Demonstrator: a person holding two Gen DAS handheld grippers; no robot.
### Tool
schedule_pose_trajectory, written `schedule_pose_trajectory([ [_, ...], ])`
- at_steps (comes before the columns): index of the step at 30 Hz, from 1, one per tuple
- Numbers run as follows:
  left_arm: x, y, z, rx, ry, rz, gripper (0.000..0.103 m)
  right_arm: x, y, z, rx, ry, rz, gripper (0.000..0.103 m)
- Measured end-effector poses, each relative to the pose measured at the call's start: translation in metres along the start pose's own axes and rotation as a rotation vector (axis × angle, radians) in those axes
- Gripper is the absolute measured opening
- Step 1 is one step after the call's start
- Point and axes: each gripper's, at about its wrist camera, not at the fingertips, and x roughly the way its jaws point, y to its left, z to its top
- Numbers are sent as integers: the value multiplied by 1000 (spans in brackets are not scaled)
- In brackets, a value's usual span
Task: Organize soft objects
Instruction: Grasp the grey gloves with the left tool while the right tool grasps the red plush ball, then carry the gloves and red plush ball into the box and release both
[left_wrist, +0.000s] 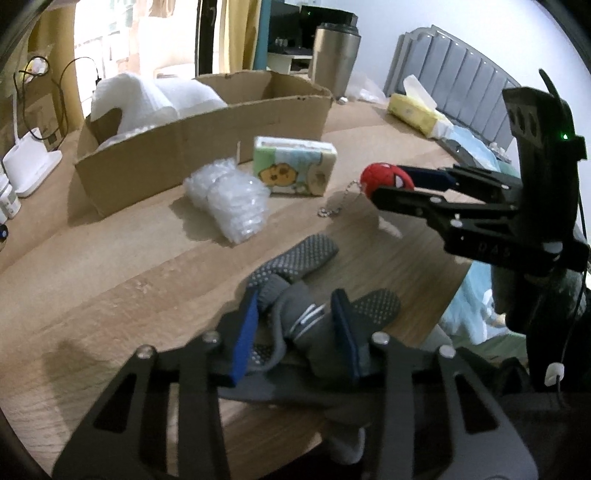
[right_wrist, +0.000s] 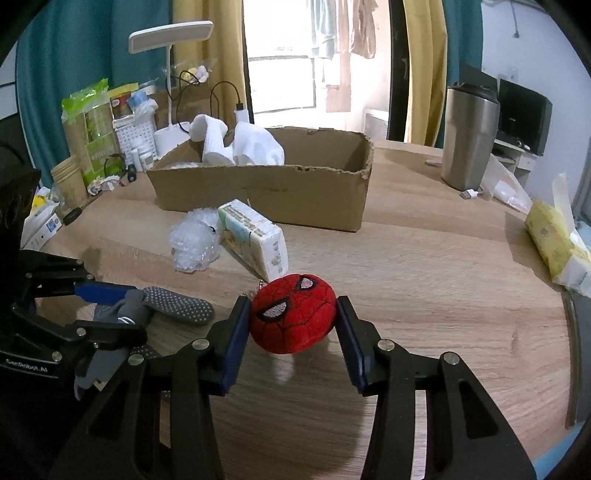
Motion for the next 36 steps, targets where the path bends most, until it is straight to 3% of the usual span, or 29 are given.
schedule_pose_trajectory([
  [27, -52, 8, 24, -13, -236, 12, 41, -17, -12, 12, 16, -74, -21, 49],
  [36, -60, 9, 41, 6, -281, 23, 41, -24, -15, 26, -3, -114, -33, 49],
])
